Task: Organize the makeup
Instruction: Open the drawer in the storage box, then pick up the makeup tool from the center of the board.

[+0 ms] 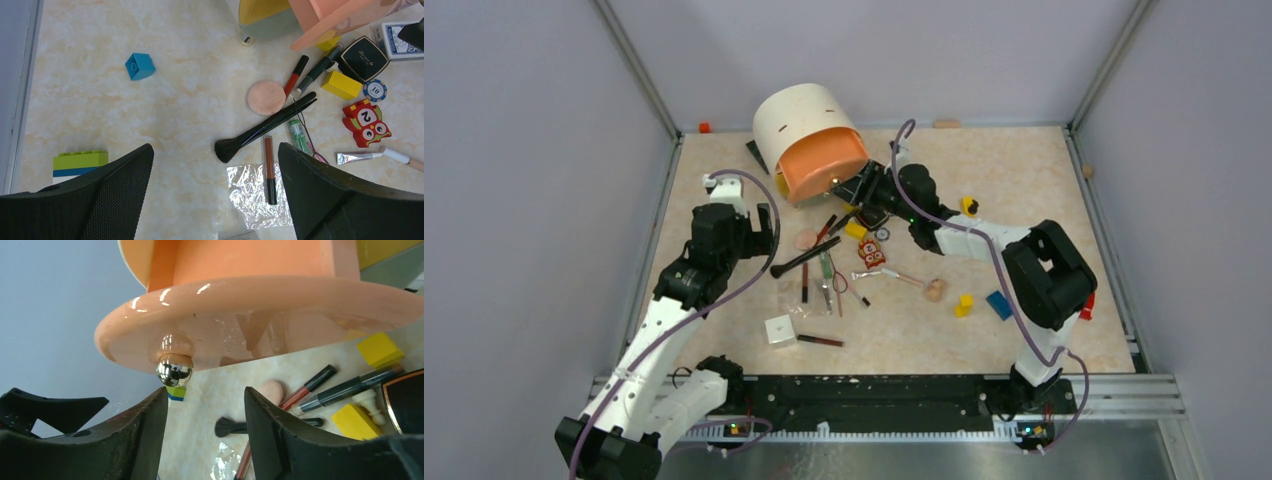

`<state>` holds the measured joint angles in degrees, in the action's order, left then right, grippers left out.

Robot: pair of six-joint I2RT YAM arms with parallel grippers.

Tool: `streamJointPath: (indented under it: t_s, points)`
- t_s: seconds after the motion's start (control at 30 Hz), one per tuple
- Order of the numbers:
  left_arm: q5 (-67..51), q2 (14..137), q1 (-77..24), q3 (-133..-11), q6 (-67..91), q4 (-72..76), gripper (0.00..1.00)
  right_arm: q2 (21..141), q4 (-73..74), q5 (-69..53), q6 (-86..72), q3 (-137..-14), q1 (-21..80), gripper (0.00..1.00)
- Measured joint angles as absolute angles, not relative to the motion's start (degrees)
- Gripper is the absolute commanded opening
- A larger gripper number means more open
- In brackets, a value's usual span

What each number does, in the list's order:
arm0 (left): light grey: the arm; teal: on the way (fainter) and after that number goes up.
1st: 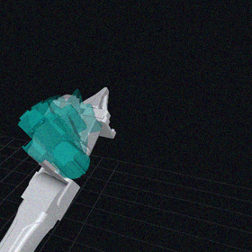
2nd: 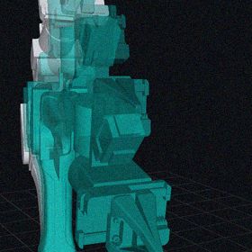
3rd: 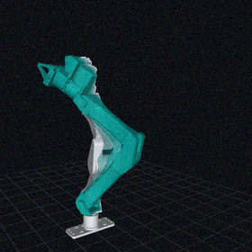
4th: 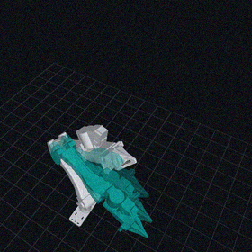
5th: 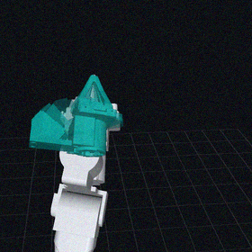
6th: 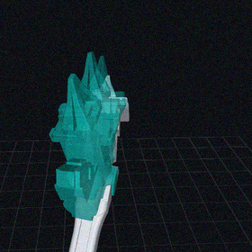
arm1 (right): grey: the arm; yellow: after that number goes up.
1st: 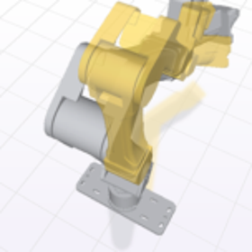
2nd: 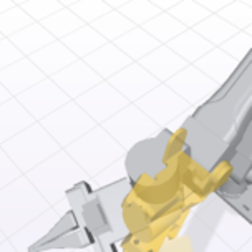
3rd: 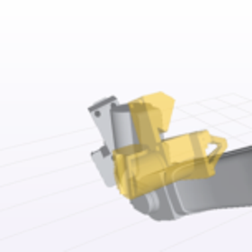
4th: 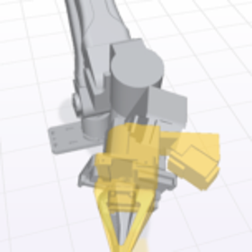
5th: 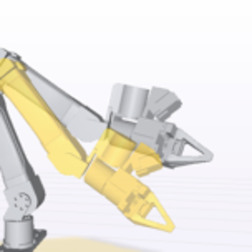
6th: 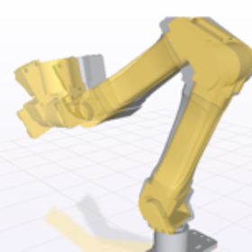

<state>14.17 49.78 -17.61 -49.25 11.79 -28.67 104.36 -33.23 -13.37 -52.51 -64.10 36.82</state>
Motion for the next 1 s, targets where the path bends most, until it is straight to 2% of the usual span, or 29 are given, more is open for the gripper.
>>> streamJointPath:
  t_s: [0.07,0.33,0.63,0.8,1.0]
  points:
    - [14.17,49.78,-17.61,-49.25,11.79,-28.67,0.99,103.90,-31.29,-13.17,-51.55,-64.10,36.88,0.64]
    - [14.17,49.78,-17.58,-49.25,11.79,-28.67,0.99,96.82,-21.30,-10.00,-43.97,-64.10,37.01,0.65]
    - [13.67,49.78,-17.54,-49.08,11.77,-28.64,0.99,81.30,-3.31,3.51,-34.35,-58.46,36.47,0.67]
    - [12.84,49.78,-17.54,-49.06,11.77,-28.64,0.99,78.04,7.90,8.29,-30.26,-54.57,36.18,0.68]
    - [10.83,49.78,-17.54,-49.28,11.86,-29.58,0.99,77.32,16.88,6.72,-22.85,-53.15,36.18,0.65]
